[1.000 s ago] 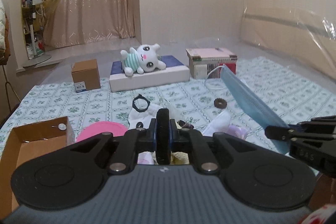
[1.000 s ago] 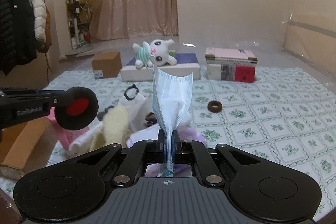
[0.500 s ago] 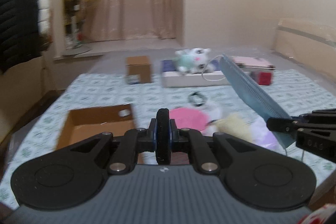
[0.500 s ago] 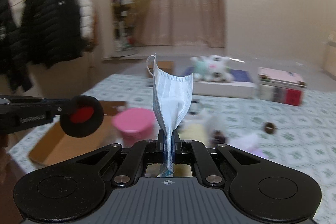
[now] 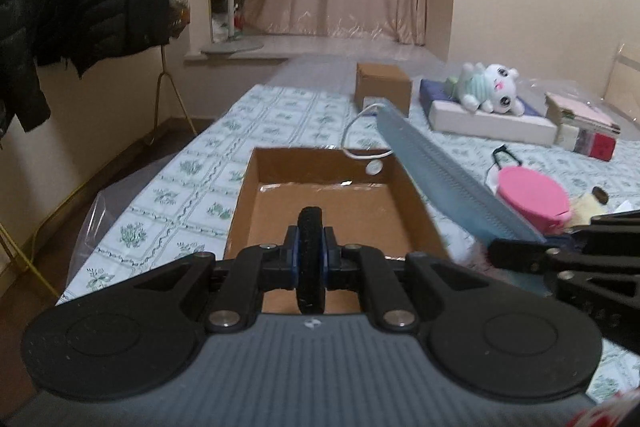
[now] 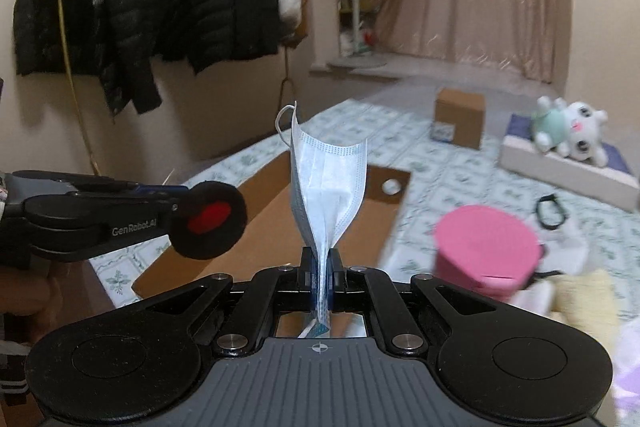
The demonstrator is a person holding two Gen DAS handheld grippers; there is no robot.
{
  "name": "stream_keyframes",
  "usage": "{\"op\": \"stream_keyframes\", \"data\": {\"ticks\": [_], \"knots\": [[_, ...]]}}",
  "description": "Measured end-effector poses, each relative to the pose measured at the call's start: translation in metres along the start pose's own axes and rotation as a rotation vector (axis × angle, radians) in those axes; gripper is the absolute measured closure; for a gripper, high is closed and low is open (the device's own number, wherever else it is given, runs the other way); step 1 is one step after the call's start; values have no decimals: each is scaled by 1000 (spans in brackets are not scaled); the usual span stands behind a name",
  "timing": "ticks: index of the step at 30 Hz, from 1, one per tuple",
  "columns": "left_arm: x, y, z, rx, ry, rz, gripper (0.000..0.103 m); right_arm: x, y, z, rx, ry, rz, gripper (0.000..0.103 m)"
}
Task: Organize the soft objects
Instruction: 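Carry the mask with the right gripper and drop it into the cardboard box, then grasp the white cloth with the left gripper while the right gripper grasps the yellow towel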
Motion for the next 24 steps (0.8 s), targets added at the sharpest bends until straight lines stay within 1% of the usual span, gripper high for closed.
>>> {"op": "stream_keyframes", "data": {"ticks": [7,11,12,13,14,15,16,17,18,21,23,24], "knots": [[40,21,-17,-30,66,-9,94,57,6,-16,41,99,14,98],[53,32,-24,-53,79,-4,92,78,6,-21,62,120,22,98],[53,35,-25,-61,75,-2,89,82,7,-23,60,129,30,98],[53,37,-26,-71,72,-2,78,83,8,-24,58,138,34,97],[54,39,-25,-80,68,-4,74,85,8,-25,55,142,35,89],[53,41,-25,-89,64,-6,72,86,8,-27,53,143,34,73],[51,42,-26,-95,61,-6,71,85,8,-28,53,138,34,63],[49,43,-26,-99,58,-6,71,83,8,-28,55,130,31,47],[47,44,-26,-102,53,-6,70,79,9,-29,55,119,30,44],[39,43,-26,-113,45,-8,66,70,11,-30,40,113,30,44],[31,40,-25,-109,41,-7,61,62,11,-30,38,109,24,44],[28,39,-25,-107,37,-8,56,57,10,-31,39,105,20,44]]}}
Point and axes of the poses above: each gripper's, at about its wrist camera, not at the fingertips, and x roughly the way its jaws point, y to its left, z to its top, the point moved 6 cm from there along x, roughly the way its jaws point, and after that the axes turned 12 degrees about -z, right-handed, at the moved point
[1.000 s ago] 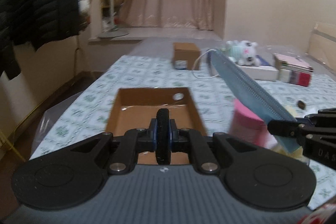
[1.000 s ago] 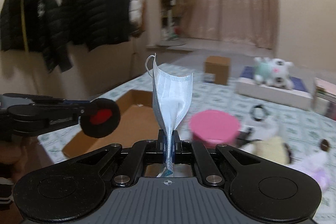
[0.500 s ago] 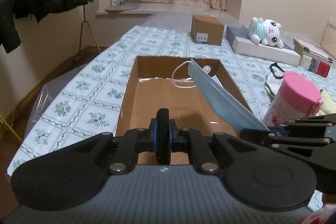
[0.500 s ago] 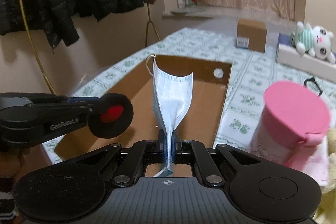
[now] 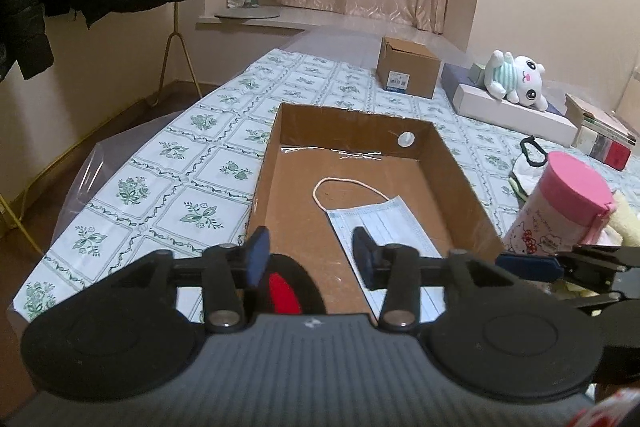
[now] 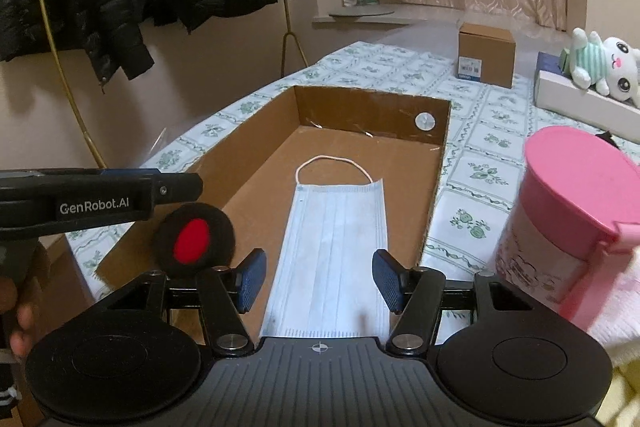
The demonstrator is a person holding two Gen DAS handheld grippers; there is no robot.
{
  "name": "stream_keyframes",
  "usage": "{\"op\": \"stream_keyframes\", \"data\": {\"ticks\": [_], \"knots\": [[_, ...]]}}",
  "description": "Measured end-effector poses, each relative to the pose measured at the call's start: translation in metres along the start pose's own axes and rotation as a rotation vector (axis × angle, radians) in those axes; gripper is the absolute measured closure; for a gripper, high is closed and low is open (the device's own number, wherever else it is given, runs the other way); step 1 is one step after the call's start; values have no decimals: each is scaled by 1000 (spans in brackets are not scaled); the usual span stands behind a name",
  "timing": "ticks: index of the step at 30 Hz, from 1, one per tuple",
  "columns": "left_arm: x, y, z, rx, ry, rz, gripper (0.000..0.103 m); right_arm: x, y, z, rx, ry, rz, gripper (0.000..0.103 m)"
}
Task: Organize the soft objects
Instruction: 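Grasp the white cloth with the left gripper while the right gripper grasps the yellow towel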
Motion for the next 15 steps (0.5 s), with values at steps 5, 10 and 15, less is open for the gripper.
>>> {"op": "stream_keyframes", "data": {"ticks": [5,10,15], "knots": [[-18,-18,-4,15,-15,-22,38,-35,-11,-9,21,-34,-43,44],[-33,-46,-8,29,-23,-63,24,-74,-38,-20,64,-61,-115,44],[-40,-82,-14,47,-20,-120,18,-108,-78,-31,123,-82,-230,43]]}}
Point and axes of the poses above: each gripper's, at about its wrist camera, not at the fingertips, and x roughly the way its jaws point, y to its left, z to its top, the point moved 6 cm from there along x, roughly the way its jaws point, and after that the axes turned 12 degrees about -z, right-handed, at the moved point
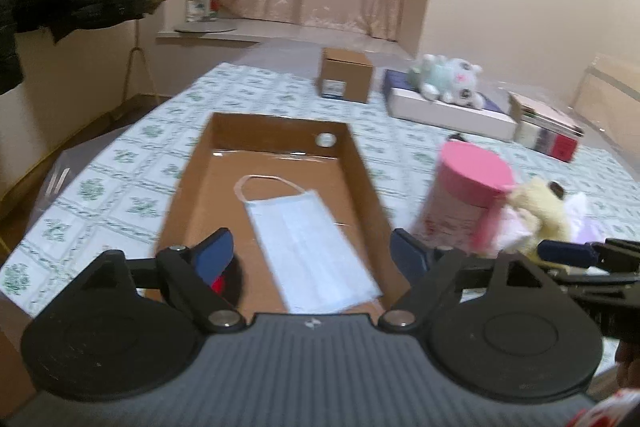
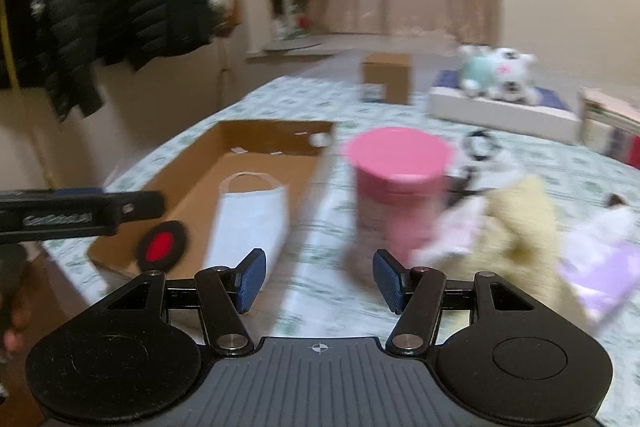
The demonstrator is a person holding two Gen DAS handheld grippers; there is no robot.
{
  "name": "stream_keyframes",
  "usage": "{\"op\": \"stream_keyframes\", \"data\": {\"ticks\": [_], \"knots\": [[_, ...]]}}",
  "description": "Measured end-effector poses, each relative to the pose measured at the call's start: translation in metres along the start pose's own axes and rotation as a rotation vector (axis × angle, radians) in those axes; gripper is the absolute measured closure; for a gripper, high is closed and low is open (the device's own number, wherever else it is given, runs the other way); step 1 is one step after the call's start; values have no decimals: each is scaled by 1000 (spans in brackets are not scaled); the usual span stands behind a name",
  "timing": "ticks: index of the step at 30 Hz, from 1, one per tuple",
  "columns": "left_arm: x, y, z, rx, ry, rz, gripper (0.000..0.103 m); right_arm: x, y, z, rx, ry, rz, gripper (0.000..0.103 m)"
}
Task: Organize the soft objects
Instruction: 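Grasp the white cloth with the left gripper while the right gripper grasps the yellow towel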
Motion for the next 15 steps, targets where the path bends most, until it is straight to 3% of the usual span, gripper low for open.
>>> {"op": "stream_keyframes", "data": {"ticks": [6,15], "knots": [[3,-47,-2,60,-22,-46,17,-19,-58,-7,62,-3,-101,42],[25,-126,-17,289,-21,-112,19,-38,-121,-17,127,-19,-191,42]]}}
Point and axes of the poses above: each gripper's, at about its wrist camera, not at the fingertips, and x roughly the way its jaws point, y to its left, z to its top, the point moved 6 cm from there along x, roughly the way its jaws point, and after that the axes turned 12 degrees about -z, right-handed, at the moved point
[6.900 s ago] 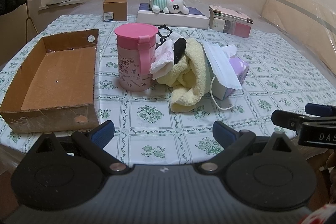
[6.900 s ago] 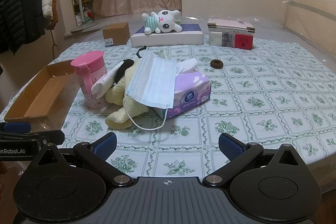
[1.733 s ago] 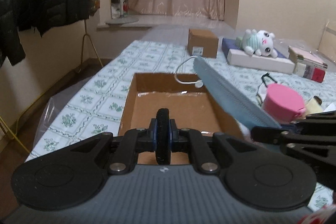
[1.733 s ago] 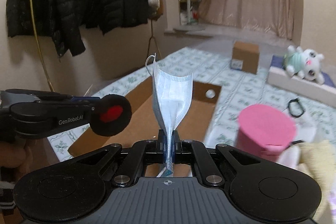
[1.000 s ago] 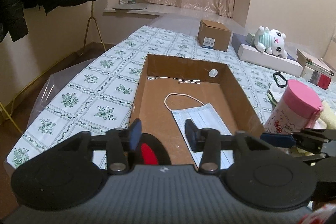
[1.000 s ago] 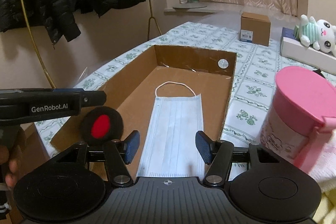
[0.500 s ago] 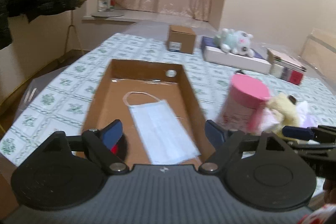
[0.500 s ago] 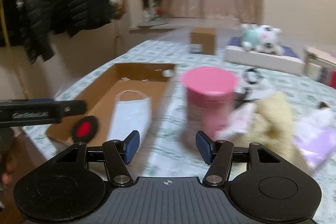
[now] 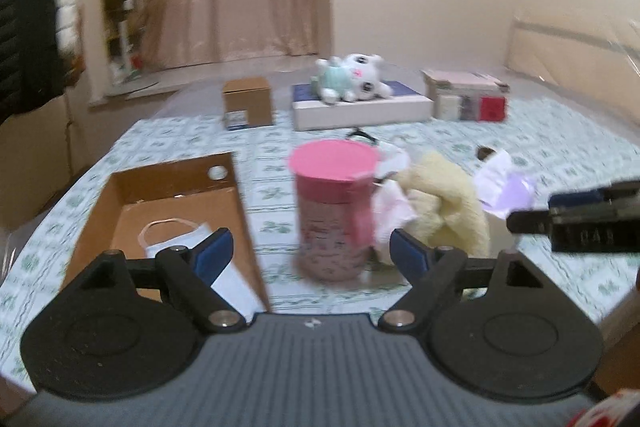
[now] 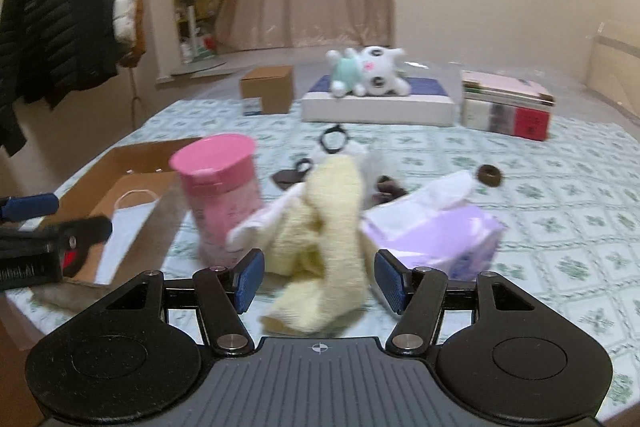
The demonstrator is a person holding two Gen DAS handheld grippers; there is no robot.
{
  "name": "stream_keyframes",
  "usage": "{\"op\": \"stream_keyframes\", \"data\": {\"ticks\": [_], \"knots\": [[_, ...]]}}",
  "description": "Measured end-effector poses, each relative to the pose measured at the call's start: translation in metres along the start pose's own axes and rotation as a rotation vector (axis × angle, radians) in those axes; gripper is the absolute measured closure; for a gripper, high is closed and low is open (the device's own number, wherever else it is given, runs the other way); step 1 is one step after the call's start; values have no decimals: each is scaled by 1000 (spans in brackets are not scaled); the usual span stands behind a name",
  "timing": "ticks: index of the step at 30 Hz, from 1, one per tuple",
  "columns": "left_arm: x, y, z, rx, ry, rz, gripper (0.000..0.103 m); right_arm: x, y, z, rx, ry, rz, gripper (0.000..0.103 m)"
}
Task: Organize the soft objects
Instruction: 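Grasp the white cloth with the left gripper while the right gripper grasps the yellow towel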
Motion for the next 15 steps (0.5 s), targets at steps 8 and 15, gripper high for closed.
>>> {"op": "stream_keyframes", "data": {"ticks": [8,15], "knots": [[34,-44,-6,201,38,-47,43,3,-27,-4,47,6,-30,42],[67,-66,-9,316,68,-65,57,13,-40,-8,70,21,-39,42]]}}
Point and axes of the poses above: each gripper's, at about its wrist camera, not at the fingertips, and x roughly the way its jaws point, y to its left, z to its top, the point moved 6 cm from there along x, roughly the way its jaws point, and after that the axes turned 12 degrees about -z, right-handed, at the moved point
